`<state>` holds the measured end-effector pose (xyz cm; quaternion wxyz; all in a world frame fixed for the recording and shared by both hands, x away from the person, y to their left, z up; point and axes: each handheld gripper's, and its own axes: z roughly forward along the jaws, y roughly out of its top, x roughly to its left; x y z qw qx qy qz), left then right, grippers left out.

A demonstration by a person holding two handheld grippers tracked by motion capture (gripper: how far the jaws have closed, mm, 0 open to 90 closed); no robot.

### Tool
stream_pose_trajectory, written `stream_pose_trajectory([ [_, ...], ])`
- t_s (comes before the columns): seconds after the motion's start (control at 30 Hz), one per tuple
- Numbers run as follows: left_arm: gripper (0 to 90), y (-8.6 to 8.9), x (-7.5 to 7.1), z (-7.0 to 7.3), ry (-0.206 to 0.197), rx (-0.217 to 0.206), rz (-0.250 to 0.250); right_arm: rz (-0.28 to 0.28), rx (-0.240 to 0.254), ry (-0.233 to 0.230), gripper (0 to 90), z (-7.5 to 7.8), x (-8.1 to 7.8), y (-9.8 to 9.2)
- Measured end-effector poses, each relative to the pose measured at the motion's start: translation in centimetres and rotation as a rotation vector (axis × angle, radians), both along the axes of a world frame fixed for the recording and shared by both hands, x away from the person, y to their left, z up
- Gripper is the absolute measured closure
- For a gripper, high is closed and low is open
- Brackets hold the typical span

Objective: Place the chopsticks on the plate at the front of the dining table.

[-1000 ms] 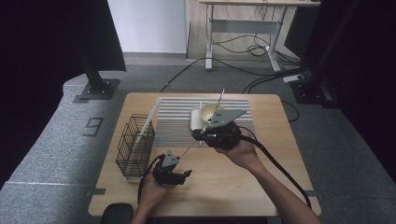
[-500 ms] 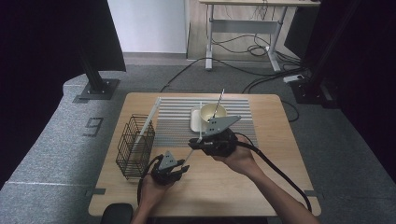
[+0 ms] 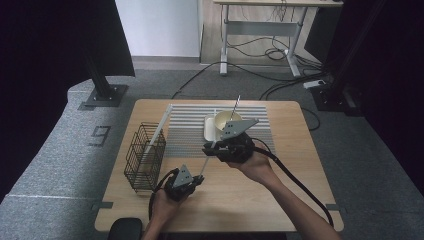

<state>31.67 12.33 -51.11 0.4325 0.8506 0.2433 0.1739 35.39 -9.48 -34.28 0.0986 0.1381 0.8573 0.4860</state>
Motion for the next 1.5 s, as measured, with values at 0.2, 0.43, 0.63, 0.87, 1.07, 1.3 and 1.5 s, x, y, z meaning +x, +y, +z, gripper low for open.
stream_pose_trajectory([
  [0.2, 86.1, -0.1, 0.0, 0.0, 0.016, -0.007, -0.007, -0.068, -0.03, -0.076, 45.5, -0.2, 0.1, 0.2],
  [0.43, 86.1, -0.2, -0.2, 0.0, 0.018, -0.004, -0.016, -0.167, -0.053, -0.135, 30.1, -0.7, 0.4, 0.5],
  [0.63, 86.2, -0.1, -0.2, 0.1, 0.016, -0.02, -0.017, -0.23, -0.057, -0.142, 29.2, -0.8, 1.3, -0.5],
  [0.87, 86.1, 0.1, -0.3, 0.2, 0.011, -0.035, -0.016, -0.288, -0.064, -0.128, 29.1, -1.9, 2.6, -2.4],
  [1.07, 86.1, 0.4, -0.3, 0.5, -0.001, -0.07, -0.013, -0.35, -0.083, -0.115, 29.3, -3.5, 4.1, -4.3],
  [1.3, 86.1, 0.4, -0.3, 0.4, 0.008, -0.057, -0.01, -0.388, -0.074, -0.064, 28.0, -5.2, 5.5, -5.9],
  [1.5, 86.1, 0.5, -0.1, 0.4, 0.035, -0.043, 0.022, -0.38, -0.061, -0.061, 14.3, -4.8, 4.9, -6.7],
])
